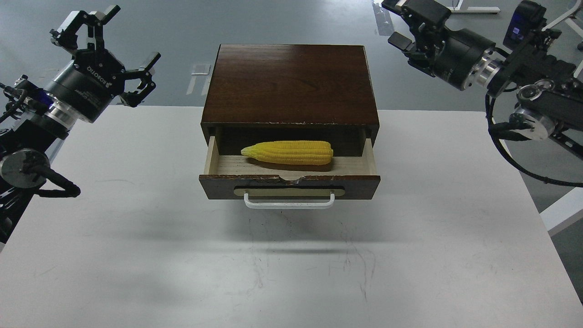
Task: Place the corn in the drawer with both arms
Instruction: 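Release the corn cob into the drawer and raise the right gripper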
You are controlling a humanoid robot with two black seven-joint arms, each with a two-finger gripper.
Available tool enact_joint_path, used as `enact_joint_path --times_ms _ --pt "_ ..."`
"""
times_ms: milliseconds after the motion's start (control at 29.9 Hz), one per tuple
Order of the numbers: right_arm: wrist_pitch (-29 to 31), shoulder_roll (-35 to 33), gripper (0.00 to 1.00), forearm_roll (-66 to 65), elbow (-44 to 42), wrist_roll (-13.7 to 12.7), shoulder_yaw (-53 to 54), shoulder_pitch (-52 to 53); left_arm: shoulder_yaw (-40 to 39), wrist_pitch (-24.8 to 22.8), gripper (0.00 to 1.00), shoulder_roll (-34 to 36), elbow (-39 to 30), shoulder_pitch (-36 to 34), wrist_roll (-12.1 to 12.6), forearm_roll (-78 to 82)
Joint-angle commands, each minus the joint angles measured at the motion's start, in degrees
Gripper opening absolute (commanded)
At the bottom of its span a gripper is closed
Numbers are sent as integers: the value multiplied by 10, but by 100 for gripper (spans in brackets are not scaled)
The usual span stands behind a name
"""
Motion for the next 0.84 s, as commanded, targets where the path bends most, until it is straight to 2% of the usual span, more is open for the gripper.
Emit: enact_joint_path --times_ms 0,234,402,535,803 --pt "-1 5 100 60 -10 0 91 -106 0 -1 98 -7 7 1 0 17" --pt "10 19 100 187 -33 0 119 -185 0 -9 98 -34 40 15 0 16" --pt "15 29 100 190 -32 0 119 -209 -5 -10 98 -49 40 17 1 16" --pt "14 38 100 188 -31 0 119 -217 -6 -11 98 -53 44 17 14 14" --pt "15 56 100 188 -28 0 118 -219 -7 -18 98 -55 45 26 14 14"
